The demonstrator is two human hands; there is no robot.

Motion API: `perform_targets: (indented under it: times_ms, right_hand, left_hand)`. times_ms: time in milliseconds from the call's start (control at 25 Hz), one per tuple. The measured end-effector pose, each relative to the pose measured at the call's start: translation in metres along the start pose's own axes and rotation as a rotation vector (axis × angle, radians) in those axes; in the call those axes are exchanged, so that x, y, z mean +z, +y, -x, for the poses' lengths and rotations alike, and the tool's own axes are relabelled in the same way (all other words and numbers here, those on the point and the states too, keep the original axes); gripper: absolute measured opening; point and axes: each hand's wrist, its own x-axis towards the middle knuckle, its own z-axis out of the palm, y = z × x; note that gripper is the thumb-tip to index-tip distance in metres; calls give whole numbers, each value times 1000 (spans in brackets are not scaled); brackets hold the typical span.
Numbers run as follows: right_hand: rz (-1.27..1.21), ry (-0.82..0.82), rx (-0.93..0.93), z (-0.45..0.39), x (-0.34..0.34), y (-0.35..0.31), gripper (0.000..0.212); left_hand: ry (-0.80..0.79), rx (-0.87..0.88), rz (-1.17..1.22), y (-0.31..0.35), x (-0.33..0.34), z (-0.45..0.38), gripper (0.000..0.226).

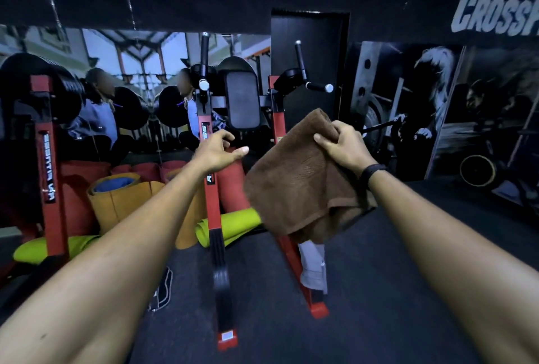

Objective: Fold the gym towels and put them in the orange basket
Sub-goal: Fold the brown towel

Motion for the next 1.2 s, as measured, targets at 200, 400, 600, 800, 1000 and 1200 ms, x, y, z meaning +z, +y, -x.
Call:
perform_targets:
  times_ms: [200,400,600,800,1000,1200]
  right_hand:
    - [305,61,185,40,-49,46,32]
    - [448,153,408,133,-143,111,33]
    - [587,235,631,268,-246,156,35]
    - [647,336,878,429,-329,185,36]
    - [687,358,1137,604,-377,209,38]
    - [672,339,1343,735,-388,226,41]
  left_hand:
    - [-202,135,-59,48,73,-3,65]
    - [-444,248,-26,109,172,31,73]
    - [-667,386,29,190,276,126,69]
    - [-904,553,-33,260,380,272,75]
    - [-1146,665,-74,302,463,431,75]
    - [-1309,690,-100,305,525,537,80]
